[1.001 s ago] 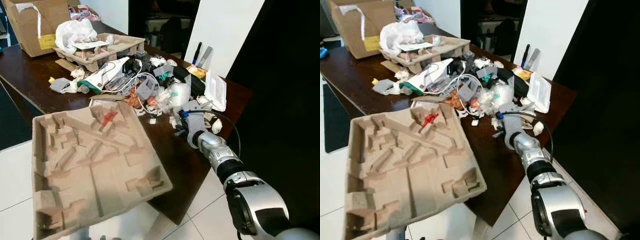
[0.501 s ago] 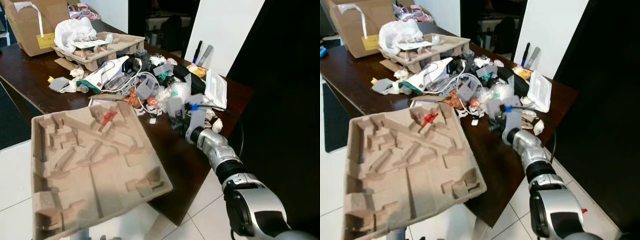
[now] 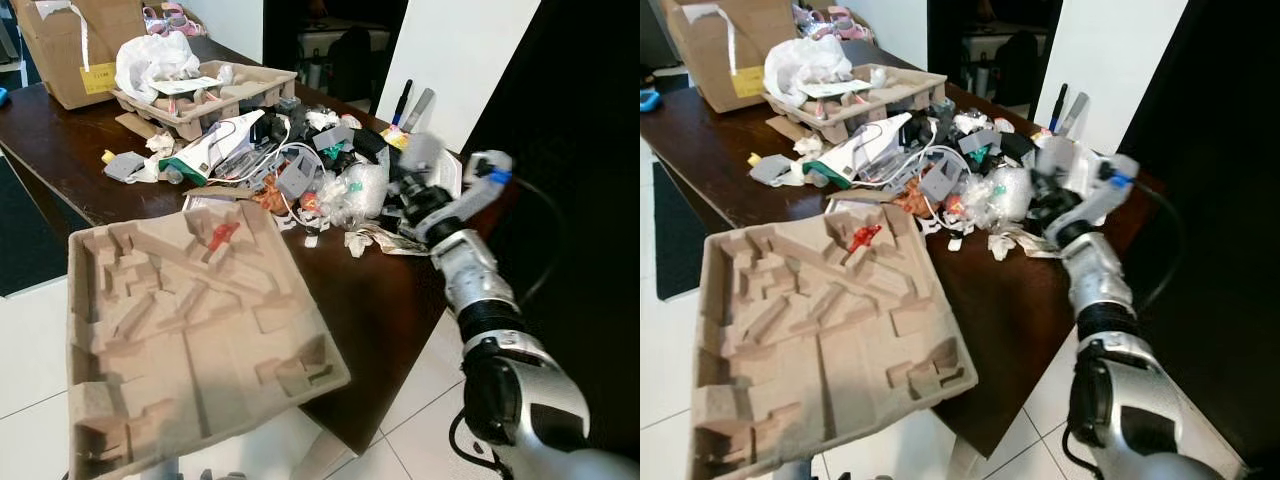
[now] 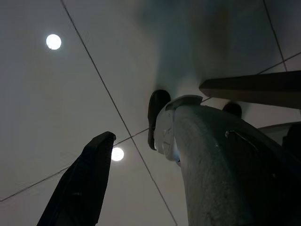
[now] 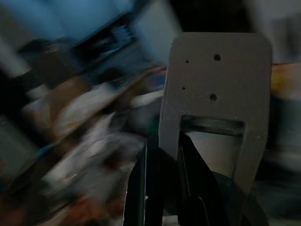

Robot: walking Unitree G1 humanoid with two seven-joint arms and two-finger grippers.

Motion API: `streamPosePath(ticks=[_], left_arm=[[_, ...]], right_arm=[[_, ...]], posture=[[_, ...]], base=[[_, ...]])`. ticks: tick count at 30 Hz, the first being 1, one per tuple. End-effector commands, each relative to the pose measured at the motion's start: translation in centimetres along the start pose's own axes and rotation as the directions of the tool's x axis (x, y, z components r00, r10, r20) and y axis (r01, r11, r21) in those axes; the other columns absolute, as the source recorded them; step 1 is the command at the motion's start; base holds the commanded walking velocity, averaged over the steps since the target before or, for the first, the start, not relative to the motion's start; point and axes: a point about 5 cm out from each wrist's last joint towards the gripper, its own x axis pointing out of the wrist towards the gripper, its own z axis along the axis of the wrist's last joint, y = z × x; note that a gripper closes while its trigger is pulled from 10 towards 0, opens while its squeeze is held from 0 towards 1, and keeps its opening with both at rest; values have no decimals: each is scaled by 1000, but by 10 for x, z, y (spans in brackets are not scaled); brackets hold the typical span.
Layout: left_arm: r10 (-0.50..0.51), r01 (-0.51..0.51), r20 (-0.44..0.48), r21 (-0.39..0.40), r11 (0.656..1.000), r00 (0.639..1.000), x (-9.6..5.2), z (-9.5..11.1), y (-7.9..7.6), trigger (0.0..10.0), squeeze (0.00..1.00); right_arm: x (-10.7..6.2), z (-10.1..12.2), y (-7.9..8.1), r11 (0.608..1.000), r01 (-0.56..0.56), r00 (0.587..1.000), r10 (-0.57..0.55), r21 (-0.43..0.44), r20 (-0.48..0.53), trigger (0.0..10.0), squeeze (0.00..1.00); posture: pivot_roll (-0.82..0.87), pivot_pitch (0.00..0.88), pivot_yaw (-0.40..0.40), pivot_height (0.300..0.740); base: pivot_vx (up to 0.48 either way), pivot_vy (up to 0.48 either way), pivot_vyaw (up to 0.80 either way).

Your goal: Picking trash to rubbish bin

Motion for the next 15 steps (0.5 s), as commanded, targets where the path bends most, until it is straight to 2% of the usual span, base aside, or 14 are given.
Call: streamPosePath(ticks=[1, 2, 3, 4, 5, 7, 8, 9, 10, 11, 12, 13, 14, 15], left_arm=[[6, -6, -55, 9, 1000, 998, -4, -15, 1, 10000, 0], [6, -6, -55, 9, 1000, 998, -4, -15, 1, 10000, 0], [7, -7, -56, 11, 1000, 998, -4, -15, 1, 10000, 0], [10, -9, -59, 15, 1000, 998, -4, -15, 1, 10000, 0], [10, -9, -59, 15, 1000, 998, -4, -15, 1, 10000, 0], [14, -13, -64, 18, 1000, 998, -3, -15, 1, 10000, 0], [14, -13, -64, 18, 1000, 998, -3, -15, 1, 10000, 0], [15, -14, -66, 18, 1000, 998, -3, -15, 1, 10000, 0], [16, -15, -71, 16, 1000, 997, -3, -16, 1, 10000, 0], [16, -15, -71, 16, 1000, 997, -3, -16, 1, 10000, 0], [16, -15, -73, 15, 1000, 997, -3, -16, 1, 10000, 0], [16, -15, -73, 15, 1000, 997, -3, -16, 1, 10000, 0], [16, -14, -76, 17, 1000, 997, -3, -16, 1, 10000, 0], [16, -14, -76, 17, 1000, 997, -3, -16, 1, 10000, 0]], right_arm=[[-4, 14, -17, 994, 110, 993, -109, -18, 52, 10000, 0], [-4, 14, -17, 994, 110, 993, -109, -18, 52, 10000, 0], [-7, 19, -24, 988, 154, 986, -152, -30, 62, 10000, 0], [-14, 25, -37, 968, 241, 969, -237, -65, 70, 10000, 0], [-14, 25, -37, 968, 241, 969, -237, -65, 70, 10000, 0], [-35, 38, -70, 890, 435, 900, -428, -138, 83, 10000, 0], [-35, 38, -70, 890, 435, 900, -428, -138, 83, 10000, 0], [-45, 41, -82, 846, 499, 866, -493, -185, 82, 10000, 0], [-66, 42, -104, 759, 601, 794, -604, -250, 76, 10000, 0], [-66, 42, -104, 759, 601, 794, -604, -250, 76, 10000, 0], [-76, 41, -111, 720, 634, 762, -643, -281, 71, 10000, 0], [-76, 41, -111, 720, 634, 762, -643, -281, 71, 10000, 0], [-87, 39, -120, 679, 667, 726, -684, -307, 64, 10000, 0], [-87, 39, -120, 679, 667, 726, -684, -307, 64, 10000, 0]], posture=[[156, 103, -71, 740], [156, 103, -71, 740], [156, 103, -71, 740], [155, 98, -71, 740], [155, 98, -71, 740], [154, 96, -72, 740], [154, 96, -72, 740], [150, 94, -73, 740], [150, 94, -73, 740], [150, 94, -73, 740], [150, 94, -73, 740], [150, 94, -73, 740], [142, 91, -69, 740], [142, 91, -69, 740]], base=[[0, 0, 0], [0, 0, 0], [0, 0, 0], [0, 0, 0], [0, 0, 0], [0, 0, 0], [0, 0, 0], [0, 0, 0], [0, 0, 0], [0, 0, 0], [0, 0, 0], [0, 0, 0], [0, 0, 0], [0, 0, 0]])
